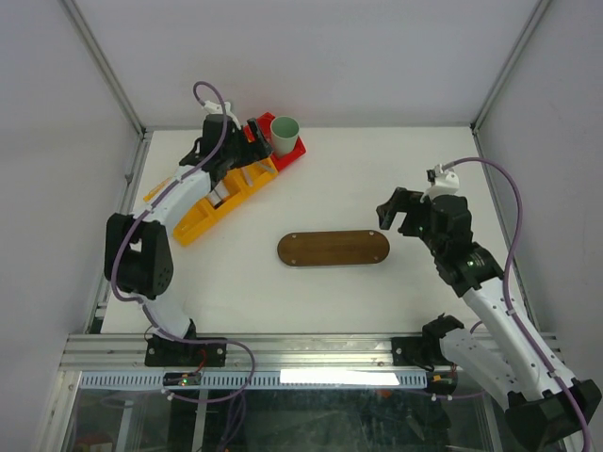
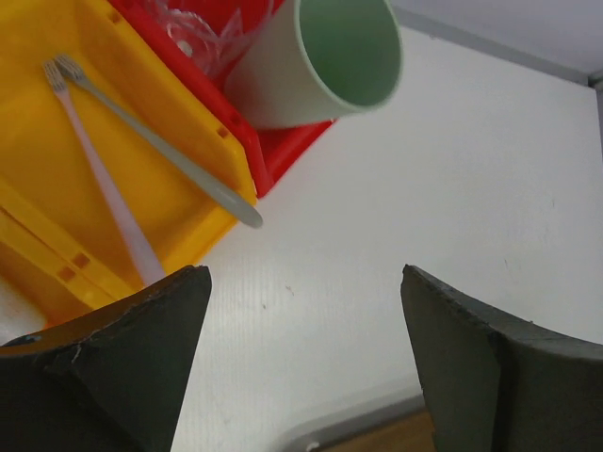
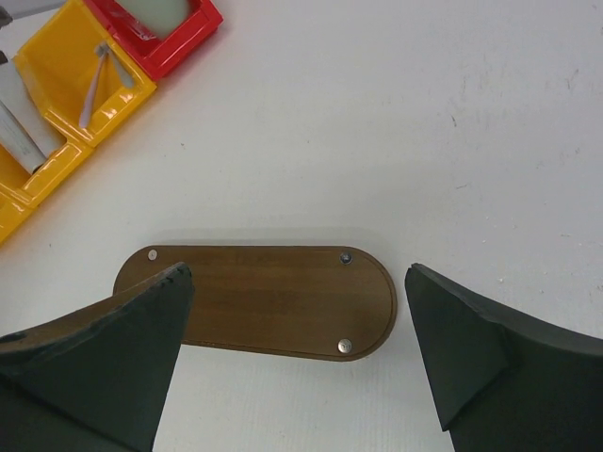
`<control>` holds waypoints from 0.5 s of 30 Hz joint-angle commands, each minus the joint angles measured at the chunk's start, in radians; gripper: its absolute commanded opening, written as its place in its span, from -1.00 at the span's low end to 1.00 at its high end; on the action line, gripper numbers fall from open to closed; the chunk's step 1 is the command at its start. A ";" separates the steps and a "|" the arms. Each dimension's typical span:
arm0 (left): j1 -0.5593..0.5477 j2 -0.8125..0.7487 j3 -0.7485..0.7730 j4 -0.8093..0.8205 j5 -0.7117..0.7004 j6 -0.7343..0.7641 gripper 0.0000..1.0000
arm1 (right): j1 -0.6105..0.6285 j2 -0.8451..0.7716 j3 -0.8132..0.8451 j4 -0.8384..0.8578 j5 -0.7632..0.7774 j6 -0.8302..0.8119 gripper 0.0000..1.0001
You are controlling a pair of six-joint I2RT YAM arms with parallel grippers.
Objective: Prepare toiletry sets of a toothbrush and toothpaste on the tray
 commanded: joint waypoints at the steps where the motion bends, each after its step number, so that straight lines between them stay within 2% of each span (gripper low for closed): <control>1: 0.014 0.104 0.179 -0.002 -0.122 -0.017 0.63 | 0.004 -0.022 0.000 0.060 -0.003 -0.033 1.00; 4: 0.013 0.189 0.276 -0.040 -0.145 -0.022 0.43 | 0.003 -0.045 -0.007 0.052 0.029 -0.057 1.00; 8: 0.013 0.275 0.324 -0.048 -0.192 -0.050 0.23 | 0.003 -0.074 -0.022 0.059 0.041 -0.058 1.00; 11: 0.013 0.341 0.386 -0.073 -0.189 -0.060 0.20 | 0.003 -0.080 -0.026 0.068 0.038 -0.059 1.00; 15: 0.012 0.419 0.459 -0.079 -0.186 -0.059 0.30 | 0.003 -0.074 -0.032 0.073 0.042 -0.056 1.00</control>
